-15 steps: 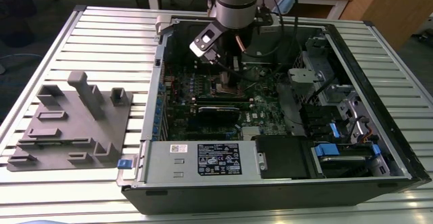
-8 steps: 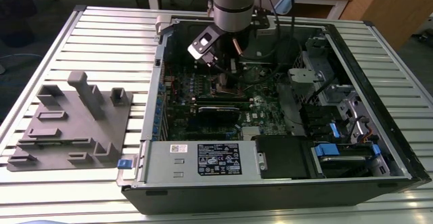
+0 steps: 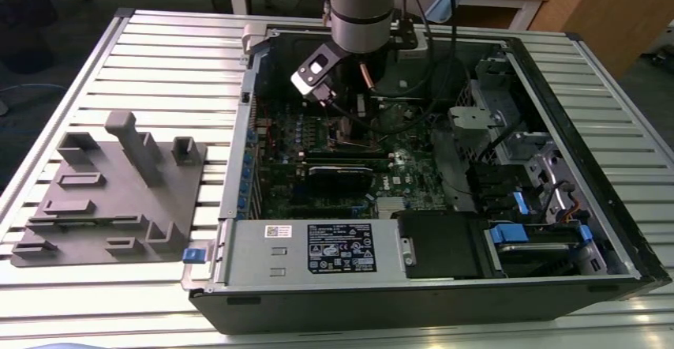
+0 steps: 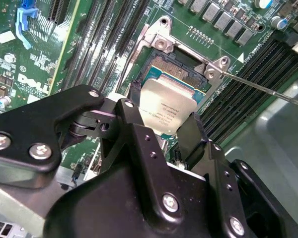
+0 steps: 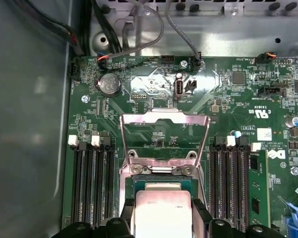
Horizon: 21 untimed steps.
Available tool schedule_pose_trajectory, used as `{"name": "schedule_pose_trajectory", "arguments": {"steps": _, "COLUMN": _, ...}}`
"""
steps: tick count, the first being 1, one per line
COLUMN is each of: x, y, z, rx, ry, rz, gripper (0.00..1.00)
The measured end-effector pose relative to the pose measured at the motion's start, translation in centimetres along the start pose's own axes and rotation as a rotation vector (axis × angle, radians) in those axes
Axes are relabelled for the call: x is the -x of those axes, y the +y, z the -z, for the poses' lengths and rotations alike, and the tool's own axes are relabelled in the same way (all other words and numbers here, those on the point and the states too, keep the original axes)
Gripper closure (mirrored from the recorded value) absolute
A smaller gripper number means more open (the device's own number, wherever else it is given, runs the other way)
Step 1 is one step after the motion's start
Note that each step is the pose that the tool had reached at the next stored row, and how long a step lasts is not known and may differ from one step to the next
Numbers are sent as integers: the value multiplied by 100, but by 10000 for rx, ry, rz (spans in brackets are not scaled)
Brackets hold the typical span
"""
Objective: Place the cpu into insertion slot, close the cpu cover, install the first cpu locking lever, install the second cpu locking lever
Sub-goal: 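Place the cpu into insertion slot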
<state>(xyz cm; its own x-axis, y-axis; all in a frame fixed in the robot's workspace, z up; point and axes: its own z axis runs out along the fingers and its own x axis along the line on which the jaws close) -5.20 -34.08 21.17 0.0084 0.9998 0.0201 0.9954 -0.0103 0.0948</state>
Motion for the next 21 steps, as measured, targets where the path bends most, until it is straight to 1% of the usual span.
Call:
{"name": "schedule_pose_trajectory", "arguments": {"steps": 5, "x": 0, "y": 0, "z": -4, "rx": 3, "ry": 2, "rz": -16, "gripper": 46}}
{"name": "schedule_pose_trajectory", "arguments": {"steps": 13, "x": 1, "y": -9, "z": -80, "rx": 12, "ry": -3, "rz": -15, "gripper": 46}}
{"name": "schedule_pose_trajectory", "arguments": {"steps": 21, "x": 2, "y": -33, "z": -121, "rx": 14, "ry": -19, "rz": -12, "gripper": 46}}
